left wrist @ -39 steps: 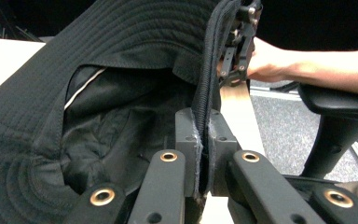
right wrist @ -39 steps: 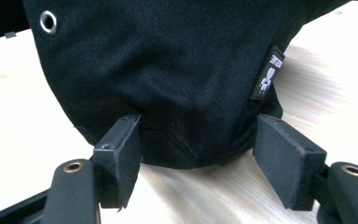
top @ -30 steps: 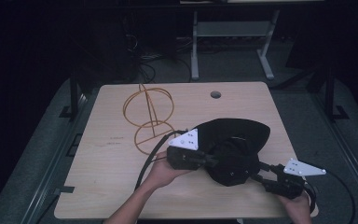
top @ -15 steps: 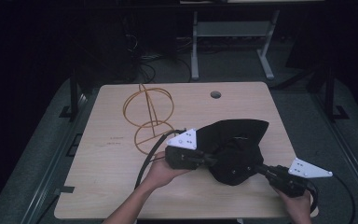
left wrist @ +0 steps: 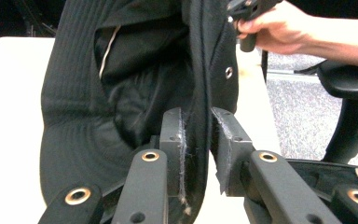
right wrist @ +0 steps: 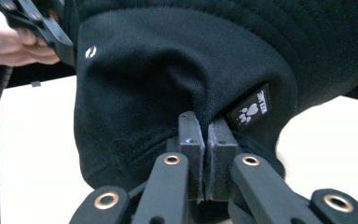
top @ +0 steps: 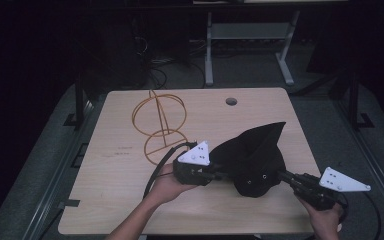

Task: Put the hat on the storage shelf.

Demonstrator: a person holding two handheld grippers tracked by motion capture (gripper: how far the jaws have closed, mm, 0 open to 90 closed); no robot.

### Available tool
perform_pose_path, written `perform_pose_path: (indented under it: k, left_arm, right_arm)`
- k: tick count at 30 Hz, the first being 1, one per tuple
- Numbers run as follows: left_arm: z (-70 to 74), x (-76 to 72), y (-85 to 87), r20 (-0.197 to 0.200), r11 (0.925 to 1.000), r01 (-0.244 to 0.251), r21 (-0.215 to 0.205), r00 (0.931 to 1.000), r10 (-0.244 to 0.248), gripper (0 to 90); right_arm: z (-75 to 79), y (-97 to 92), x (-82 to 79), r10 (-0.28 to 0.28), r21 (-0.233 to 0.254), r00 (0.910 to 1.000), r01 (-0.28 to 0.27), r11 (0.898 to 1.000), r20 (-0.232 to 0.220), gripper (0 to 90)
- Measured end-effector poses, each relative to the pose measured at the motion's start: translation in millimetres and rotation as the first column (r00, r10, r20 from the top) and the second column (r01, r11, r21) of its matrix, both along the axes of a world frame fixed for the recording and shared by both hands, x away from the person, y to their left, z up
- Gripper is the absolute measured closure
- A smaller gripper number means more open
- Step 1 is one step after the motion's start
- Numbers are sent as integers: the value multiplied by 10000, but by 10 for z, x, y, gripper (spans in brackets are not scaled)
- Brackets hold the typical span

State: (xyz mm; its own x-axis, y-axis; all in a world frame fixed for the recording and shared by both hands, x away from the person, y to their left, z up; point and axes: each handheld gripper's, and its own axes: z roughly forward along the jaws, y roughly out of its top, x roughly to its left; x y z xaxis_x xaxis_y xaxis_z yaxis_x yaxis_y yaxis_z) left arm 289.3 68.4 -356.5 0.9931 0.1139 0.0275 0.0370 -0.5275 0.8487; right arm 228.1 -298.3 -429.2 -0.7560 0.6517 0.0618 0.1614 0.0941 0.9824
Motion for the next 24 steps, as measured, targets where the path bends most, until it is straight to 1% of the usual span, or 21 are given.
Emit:
perform_pose_path:
  k: [1, 2, 3, 5, 6, 9, 12, 13, 16, 17, 20, 22, 24]
  left_arm:
    - [1, 4, 14, 0, 10000, -48, 8, 10000, 48, 728]
    - [2, 4, 39, 52, 9997, -241, 88, 9997, 241, 701]
    - [2, 4, 39, 52, 9997, -241, 88, 9997, 241, 695]
    - [3, 4, 76, -24, 9995, -326, 34, 9995, 326, 693]
    - [0, 1, 111, 6, 9991, -418, 80, 9991, 418, 683]
    - [-4, 0, 141, -16, 9990, -442, 120, 9990, 442, 665]
    - [8, -29, 193, -8, 9984, -559, 74, 9984, 559, 645]
    - [8, -29, 193, -8, 9984, -559, 74, 9984, 559, 641]
    - [17, -61, 233, 25, 9985, -550, 20, 9985, 550, 635]
    - [15, -76, 245, 27, 9984, -572, 14, 9984, 572, 635]
    - [-4, -112, 287, 82, 9980, -612, 126, 9981, 611, 614]
    - [-24, -127, 320, 106, 9978, -643, 178, 9979, 641, 608]
    - [-43, -142, 360, 48, 9972, -708, 219, 9975, 707, 600]
  right_arm:
    - [26, 1, -8, -1, -5, 10000, 1, 10000, 35, 870]
    - [74, -2, -17, 9, 8, 9998, -10, 10000, 191, 872]
    - [74, -2, -17, 9, 8, 9998, -10, 10000, 191, 872]
    - [119, -5, -28, -30, -12, 9994, 30, 10000, 345, 873]
    - [159, -8, -39, -19, 69, 9989, 15, 10000, 469, 874]
    - [205, -10, -50, -25, 110, 9985, 19, 9999, 548, 874]
    - [290, -32, -54, -177, 161, 9973, 166, 9997, 710, 874]
    - [290, -32, -54, -177, 161, 9973, 166, 9997, 710, 874]
    - [370, -47, -46, -247, 242, 9964, 229, 9994, 806, 875]
    - [370, -47, -46, -247, 242, 9964, 229, 9994, 806, 875]
    - [439, -29, -16, -285, 264, 9965, 265, 9993, 783, 875]
    - [454, -24, -7, -321, 249, 9964, 302, 9992, 788, 875]
    - [483, -21, 13, -304, 271, 9970, 285, 9992, 710, 874]
